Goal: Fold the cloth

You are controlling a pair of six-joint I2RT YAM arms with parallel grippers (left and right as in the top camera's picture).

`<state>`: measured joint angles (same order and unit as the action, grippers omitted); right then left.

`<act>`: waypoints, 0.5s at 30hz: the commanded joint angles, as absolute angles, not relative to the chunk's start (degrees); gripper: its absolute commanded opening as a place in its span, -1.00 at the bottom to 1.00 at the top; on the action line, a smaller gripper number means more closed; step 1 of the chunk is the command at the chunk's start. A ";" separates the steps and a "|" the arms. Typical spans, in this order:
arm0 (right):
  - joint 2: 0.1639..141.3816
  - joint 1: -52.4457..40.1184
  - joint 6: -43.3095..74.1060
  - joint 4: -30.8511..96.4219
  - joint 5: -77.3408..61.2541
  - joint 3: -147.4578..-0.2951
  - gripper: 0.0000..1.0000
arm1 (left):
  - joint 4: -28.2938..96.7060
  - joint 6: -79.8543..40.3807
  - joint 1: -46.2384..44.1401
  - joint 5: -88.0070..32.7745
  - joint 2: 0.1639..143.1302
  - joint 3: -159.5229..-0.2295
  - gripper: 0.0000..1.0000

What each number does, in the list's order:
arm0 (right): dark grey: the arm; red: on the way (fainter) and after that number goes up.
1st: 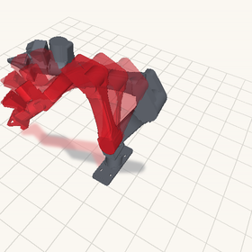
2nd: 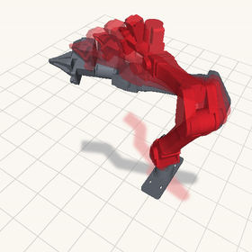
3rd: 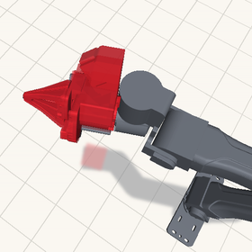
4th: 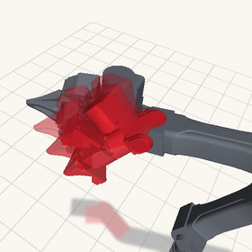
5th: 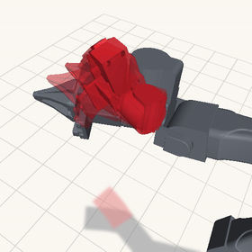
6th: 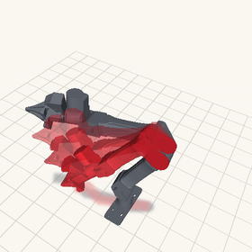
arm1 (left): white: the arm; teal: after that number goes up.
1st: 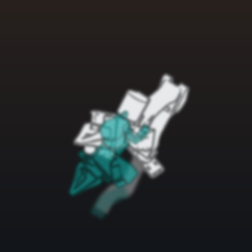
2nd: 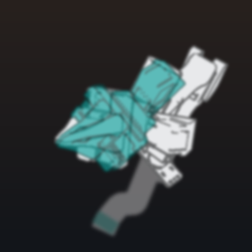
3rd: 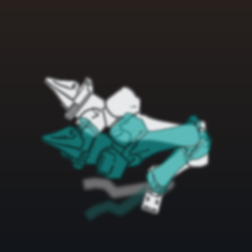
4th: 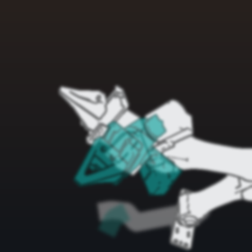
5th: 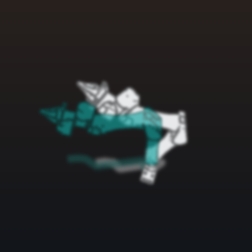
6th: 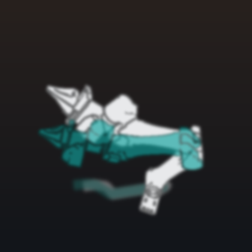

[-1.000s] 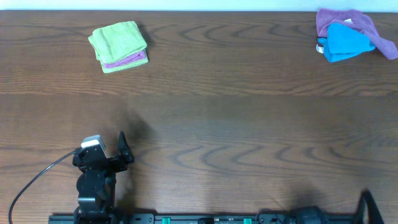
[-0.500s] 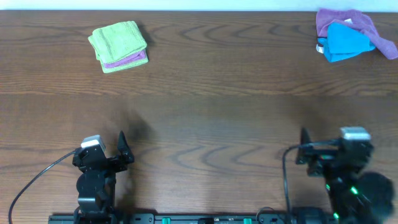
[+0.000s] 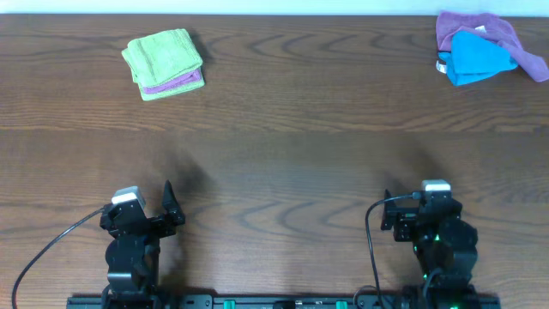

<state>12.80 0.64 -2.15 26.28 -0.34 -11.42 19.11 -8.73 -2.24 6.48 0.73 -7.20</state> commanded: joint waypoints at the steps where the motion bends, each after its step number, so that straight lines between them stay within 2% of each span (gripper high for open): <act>1: 9.17 1.21 -2.87 25.93 1.34 -10.28 0.99 | 19.42 -7.73 -1.85 7.44 0.25 -5.89 0.91; 15: 0.95 1.21 -2.87 26.57 2.79 -7.51 0.99 | 19.42 -7.73 -1.85 7.46 0.25 -5.89 0.91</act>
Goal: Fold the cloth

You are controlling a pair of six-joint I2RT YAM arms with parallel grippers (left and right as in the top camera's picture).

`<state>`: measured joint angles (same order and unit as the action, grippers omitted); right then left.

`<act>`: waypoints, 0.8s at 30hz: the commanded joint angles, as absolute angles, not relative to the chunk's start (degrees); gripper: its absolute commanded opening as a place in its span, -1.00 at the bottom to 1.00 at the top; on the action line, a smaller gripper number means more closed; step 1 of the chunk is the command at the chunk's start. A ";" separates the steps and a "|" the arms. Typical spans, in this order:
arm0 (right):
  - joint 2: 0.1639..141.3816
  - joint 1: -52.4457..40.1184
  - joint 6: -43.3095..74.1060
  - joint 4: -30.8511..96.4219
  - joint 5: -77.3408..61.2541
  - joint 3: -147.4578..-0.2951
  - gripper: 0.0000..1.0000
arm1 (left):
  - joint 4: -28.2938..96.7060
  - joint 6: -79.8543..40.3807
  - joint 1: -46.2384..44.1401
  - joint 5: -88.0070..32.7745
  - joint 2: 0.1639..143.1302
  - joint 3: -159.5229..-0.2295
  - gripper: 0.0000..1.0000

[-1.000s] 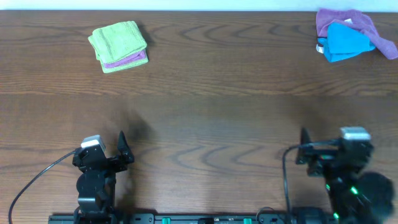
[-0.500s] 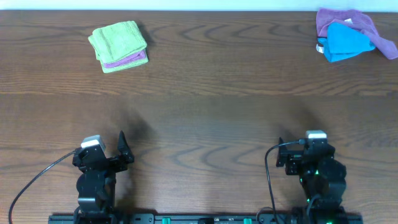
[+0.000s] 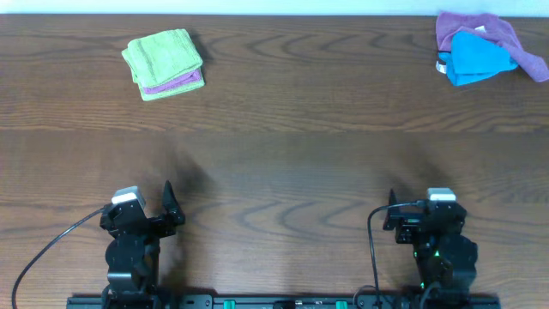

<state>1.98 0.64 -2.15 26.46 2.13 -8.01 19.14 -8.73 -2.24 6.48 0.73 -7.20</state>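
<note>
A folded green cloth (image 3: 163, 58) lies on a folded purple cloth (image 3: 184, 83) at the table's far left. At the far right a crumpled blue cloth (image 3: 477, 57) rests on a loose purple cloth (image 3: 489, 27). Both arms sit tucked at the near edge, far from every cloth. My left gripper (image 3: 170, 202) shows its dark fingers pressed together, holding nothing. My right gripper (image 3: 392, 206) is folded in against its arm, its fingers together and empty.
The brown wooden table (image 3: 283, 146) spans the whole view. A black rail (image 3: 283, 301) with the arm bases runs along the near edge. Cables trail from each arm. A small white object (image 3: 443, 62) peeks out beside the blue cloth.
My right arm has drawn back a little toward the near edge of the table. The left arm and all the cloths are where they were.
</note>
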 commanded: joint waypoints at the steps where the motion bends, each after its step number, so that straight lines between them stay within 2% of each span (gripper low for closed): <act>1: 0.95 1.21 -2.85 26.57 2.81 -7.51 0.98 | 19.42 -7.73 -1.85 7.46 0.25 -5.89 0.91; 24: 0.30 1.10 -2.85 26.59 3.18 -7.51 0.99 | 19.42 -7.73 -1.85 7.46 0.25 -5.89 0.91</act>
